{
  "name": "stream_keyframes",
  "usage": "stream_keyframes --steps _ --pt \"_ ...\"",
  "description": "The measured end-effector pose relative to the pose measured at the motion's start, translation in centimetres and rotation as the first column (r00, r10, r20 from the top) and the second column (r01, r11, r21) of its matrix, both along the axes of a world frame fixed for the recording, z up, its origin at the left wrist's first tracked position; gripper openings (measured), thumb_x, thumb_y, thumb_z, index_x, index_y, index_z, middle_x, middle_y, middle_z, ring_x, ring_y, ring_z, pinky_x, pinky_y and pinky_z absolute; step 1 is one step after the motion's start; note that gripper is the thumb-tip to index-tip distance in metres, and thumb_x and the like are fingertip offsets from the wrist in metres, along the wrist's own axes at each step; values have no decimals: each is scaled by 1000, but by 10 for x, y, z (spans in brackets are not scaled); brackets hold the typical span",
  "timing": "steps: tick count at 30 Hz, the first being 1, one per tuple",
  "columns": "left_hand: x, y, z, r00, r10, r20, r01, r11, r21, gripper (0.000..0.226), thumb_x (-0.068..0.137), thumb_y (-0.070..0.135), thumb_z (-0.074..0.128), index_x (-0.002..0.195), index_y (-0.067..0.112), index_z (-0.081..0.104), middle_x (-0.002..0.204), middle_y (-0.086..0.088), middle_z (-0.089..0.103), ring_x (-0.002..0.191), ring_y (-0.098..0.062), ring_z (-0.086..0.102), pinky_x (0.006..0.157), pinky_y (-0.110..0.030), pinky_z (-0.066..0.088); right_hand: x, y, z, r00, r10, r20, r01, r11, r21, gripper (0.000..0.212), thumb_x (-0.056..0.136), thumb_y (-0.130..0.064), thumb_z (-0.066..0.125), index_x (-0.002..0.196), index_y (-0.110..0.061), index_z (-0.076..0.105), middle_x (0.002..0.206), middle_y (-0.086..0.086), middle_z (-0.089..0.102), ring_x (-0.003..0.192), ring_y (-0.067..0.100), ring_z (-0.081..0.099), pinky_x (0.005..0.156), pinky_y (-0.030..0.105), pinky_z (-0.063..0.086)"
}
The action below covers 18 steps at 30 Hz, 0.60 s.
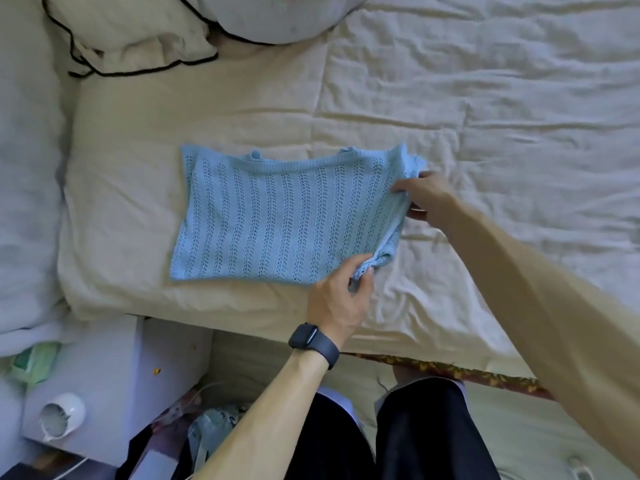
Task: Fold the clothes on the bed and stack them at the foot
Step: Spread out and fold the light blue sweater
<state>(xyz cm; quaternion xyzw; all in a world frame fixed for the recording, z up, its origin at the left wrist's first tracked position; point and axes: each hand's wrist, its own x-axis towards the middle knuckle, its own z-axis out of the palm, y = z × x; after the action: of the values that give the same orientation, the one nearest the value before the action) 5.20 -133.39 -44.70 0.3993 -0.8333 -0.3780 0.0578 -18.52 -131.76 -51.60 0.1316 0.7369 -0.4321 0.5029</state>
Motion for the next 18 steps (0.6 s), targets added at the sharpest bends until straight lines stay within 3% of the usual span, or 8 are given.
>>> stream_keyframes --steps 4,7,11,13,15,18 --pt "34 -39 4 972 220 -78 -209 969 133 23 92 32 62 110 22 73 83 19 69 74 10 60 63 -6 43 27 -36 28 981 -175 -88 171 984 -52 24 80 -3 62 78 -19 45 61 -1 49 46 11 46 45 19 45" --pt "68 -77 6 910 402 -99 -382 908 170 26 91 34 60 108 19 72 75 28 63 72 15 59 64 -3 41 62 -87 44 961 -212 -180 195 975 -110 23 78 -4 59 84 -19 43 69 3 49 51 12 50 46 22 47" --pt "133 -152 -12 770 637 44 -623 734 269 24 98 30 60 116 17 70 77 23 62 74 -6 62 75 -26 51 133 -195 49 953 10 -303 -28 998 -57 40 81 -19 67 113 -21 42 90 6 60 72 21 66 48 31 57" --pt "162 -187 -29 720 676 156 -689 668 282 28 101 28 56 127 20 64 75 21 60 66 -3 60 65 -17 48 166 -247 43 909 188 -372 -196 980 17 49 83 -23 65 126 -20 40 88 4 60 70 21 67 52 38 61" --pt "184 -219 -45 714 662 227 -700 662 269 32 103 29 50 134 23 58 73 18 59 58 4 56 53 -8 40 193 -292 33 840 346 -419 -336 937 100 48 86 -24 62 129 -18 41 85 2 59 68 20 65 55 42 62" --pt "207 -253 -66 747 568 346 -661 690 294 37 105 31 45 140 20 50 99 2 69 79 -14 63 62 -23 39 221 -342 13 737 529 -421 -479 848 228 40 88 -18 58 123 -12 39 84 6 59 69 26 67 61 50 62"
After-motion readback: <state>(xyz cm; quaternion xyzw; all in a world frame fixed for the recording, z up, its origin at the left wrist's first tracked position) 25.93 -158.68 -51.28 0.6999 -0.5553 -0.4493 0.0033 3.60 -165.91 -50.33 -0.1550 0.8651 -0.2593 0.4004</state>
